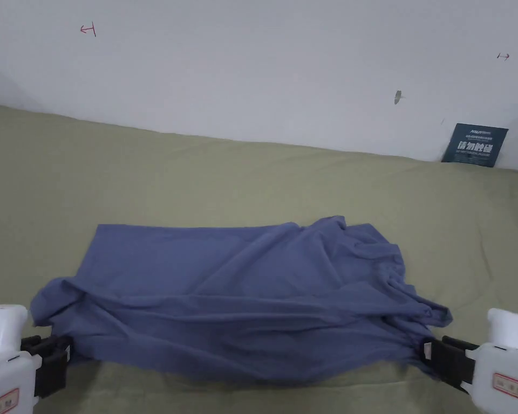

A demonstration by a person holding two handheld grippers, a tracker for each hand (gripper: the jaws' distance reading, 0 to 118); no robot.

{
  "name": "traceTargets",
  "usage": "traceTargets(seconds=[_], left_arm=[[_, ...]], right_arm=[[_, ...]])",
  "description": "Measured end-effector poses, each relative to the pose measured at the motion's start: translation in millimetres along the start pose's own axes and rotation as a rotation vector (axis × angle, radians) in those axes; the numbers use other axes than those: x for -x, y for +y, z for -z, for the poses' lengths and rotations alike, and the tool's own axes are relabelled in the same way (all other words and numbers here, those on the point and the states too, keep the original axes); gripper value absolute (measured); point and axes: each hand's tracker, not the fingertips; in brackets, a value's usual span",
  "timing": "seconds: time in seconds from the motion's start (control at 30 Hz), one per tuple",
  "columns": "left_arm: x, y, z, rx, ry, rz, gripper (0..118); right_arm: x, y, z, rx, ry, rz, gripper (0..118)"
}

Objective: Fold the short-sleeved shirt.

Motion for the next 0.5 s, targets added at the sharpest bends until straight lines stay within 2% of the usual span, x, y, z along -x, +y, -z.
traceTargets(seconds=[0.17,0.33,0.5], left_arm=[[0.5,12.0,-19.0,-0.045,0.000,0.046,9],[9.6,15.3,-47.5,-0.057,-0.036,0.026,9],[8.9,5.2,-79.5,-0.034,-0.021,0.084,9]], right_arm=[[8.4,10.2,-30.6,-0.024,0.005,-0.020,8],[17.6,7.4,-55.3,-0.026,-0.007,-0.068,8],[22.0,-12.9,-90.3,0.012,-0.028,-0.052,8]])
